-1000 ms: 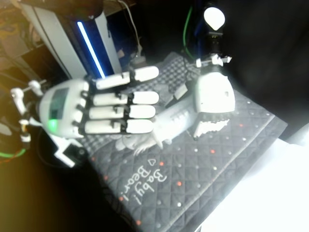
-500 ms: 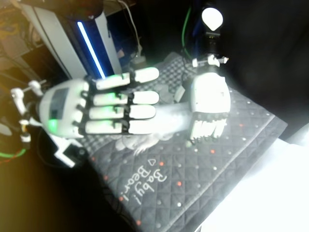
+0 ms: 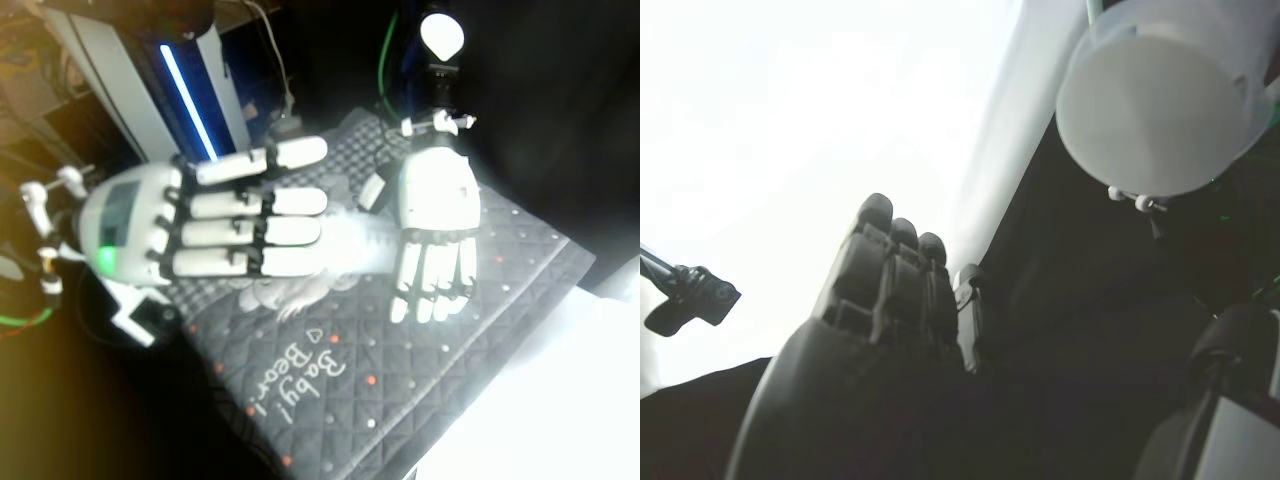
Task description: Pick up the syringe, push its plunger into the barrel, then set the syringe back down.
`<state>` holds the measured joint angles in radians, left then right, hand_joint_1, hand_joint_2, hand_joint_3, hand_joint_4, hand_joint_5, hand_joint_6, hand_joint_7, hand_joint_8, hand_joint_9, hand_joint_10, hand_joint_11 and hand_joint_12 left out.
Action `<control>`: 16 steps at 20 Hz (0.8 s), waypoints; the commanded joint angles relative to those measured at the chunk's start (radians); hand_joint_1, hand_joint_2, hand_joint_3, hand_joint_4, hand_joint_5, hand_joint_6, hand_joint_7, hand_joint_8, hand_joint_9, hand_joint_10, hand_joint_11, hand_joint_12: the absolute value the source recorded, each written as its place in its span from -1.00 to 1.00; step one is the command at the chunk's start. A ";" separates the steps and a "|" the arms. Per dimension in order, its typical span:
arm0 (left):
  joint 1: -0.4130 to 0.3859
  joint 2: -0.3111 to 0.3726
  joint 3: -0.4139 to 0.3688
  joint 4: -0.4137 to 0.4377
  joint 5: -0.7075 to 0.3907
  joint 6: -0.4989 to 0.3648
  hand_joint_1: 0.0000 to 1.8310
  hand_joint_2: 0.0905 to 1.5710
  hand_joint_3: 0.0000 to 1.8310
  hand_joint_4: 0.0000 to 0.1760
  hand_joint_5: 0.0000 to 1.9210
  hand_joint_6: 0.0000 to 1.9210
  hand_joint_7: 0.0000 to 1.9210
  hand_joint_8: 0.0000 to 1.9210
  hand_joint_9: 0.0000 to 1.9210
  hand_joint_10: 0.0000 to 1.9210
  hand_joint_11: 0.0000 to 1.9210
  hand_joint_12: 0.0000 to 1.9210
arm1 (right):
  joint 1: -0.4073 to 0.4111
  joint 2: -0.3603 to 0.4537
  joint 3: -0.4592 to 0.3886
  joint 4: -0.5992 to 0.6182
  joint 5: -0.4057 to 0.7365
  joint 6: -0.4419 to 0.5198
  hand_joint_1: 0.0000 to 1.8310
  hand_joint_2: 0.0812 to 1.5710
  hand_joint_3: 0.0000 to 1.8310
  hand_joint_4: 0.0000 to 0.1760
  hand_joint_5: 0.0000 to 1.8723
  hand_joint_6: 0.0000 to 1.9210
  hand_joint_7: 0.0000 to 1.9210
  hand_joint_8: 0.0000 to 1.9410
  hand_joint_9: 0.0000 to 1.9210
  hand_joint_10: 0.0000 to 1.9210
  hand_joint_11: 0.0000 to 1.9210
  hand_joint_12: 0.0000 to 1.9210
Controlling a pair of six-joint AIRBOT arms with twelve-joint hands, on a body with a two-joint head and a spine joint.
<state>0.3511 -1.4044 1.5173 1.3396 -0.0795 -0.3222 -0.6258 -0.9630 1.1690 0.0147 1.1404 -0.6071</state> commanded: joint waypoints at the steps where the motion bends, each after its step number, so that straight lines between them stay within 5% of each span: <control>1: -0.009 0.002 -0.004 -0.004 -0.026 -0.004 -0.34 -0.20 -1.00 1.00 -0.97 -1.00 -0.99 -1.00 -0.99 -1.00 -1.00 -0.99 | 0.013 0.008 -0.001 0.021 0.127 -0.002 -0.25 -0.20 -1.00 0.61 -1.00 -1.00 -1.00 -1.00 -1.00 -1.00 -0.97 -0.88; 5: -0.004 0.004 -0.004 -0.006 -0.026 -0.004 -0.44 -0.26 -0.99 1.00 -1.00 -1.00 -1.00 -1.00 -1.00 -1.00 -1.00 -1.00 | 0.013 0.008 -0.002 0.021 0.128 -0.002 -0.27 -0.20 -1.00 0.99 -1.00 -1.00 -1.00 -1.00 -1.00 -1.00 -1.00 -0.85; 11: -0.012 0.047 -0.012 -0.063 -0.061 -0.004 -0.34 -0.26 -1.00 0.85 -1.00 -1.00 -1.00 -1.00 -1.00 -1.00 -1.00 -1.00 | 0.013 0.010 -0.004 0.023 0.130 -0.002 -0.25 -0.19 -1.00 1.00 -1.00 -1.00 -1.00 -1.00 -1.00 -1.00 -1.00 -0.91; 16: -0.006 0.131 -0.027 -0.266 -0.166 -0.004 -0.32 -0.23 -0.99 1.00 -1.00 -1.00 -1.00 -1.00 -1.00 -1.00 -1.00 -1.00 | 0.013 0.034 -0.016 0.030 0.143 -0.002 -0.29 -0.25 -1.00 0.99 -1.00 -1.00 -1.00 -1.00 -1.00 -1.00 -1.00 -0.77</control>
<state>0.3538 -1.2655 1.4872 1.0691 -0.1860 -0.3214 -0.6258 -0.9352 1.1530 0.0238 1.1568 -0.6086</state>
